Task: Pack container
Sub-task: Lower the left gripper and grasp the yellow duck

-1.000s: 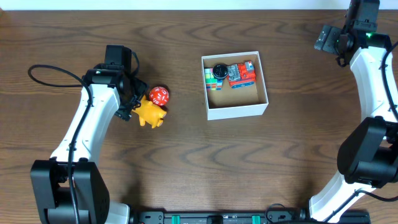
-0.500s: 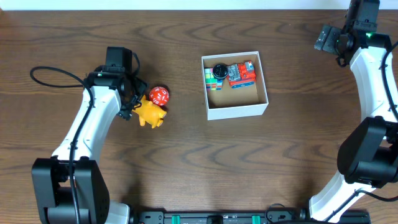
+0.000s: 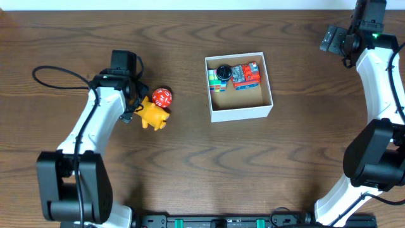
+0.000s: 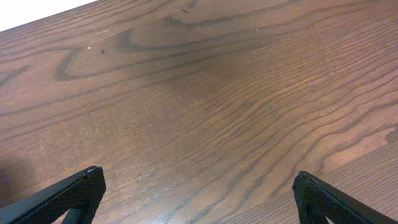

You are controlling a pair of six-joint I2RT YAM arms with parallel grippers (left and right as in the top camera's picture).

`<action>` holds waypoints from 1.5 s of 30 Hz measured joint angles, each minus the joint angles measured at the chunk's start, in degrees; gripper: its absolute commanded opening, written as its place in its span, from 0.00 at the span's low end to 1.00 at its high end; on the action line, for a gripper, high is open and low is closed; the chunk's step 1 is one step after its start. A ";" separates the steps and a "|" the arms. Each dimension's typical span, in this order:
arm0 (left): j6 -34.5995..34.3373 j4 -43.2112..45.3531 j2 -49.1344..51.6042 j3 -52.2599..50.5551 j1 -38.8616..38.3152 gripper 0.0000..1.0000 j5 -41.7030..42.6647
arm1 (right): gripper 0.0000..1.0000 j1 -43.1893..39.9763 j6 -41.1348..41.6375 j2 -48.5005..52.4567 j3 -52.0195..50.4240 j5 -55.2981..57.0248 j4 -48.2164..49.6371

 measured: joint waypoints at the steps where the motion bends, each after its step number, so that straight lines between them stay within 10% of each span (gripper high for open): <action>1: 0.00 0.17 0.61 0.00 0.00 0.76 0.00 | 0.99 0.00 0.00 0.00 0.00 0.00 0.00; 21: 0.00 2.47 5.75 0.00 0.00 0.75 2.75 | 0.99 0.00 -0.02 0.00 0.00 0.00 0.02; 28: -0.11 2.56 5.77 0.00 0.00 0.33 3.04 | 0.99 0.00 -0.04 0.00 0.00 0.00 0.00; 45: 1.16 2.47 5.77 0.00 0.24 0.15 5.20 | 0.99 0.02 -0.09 0.00 0.00 0.00 0.02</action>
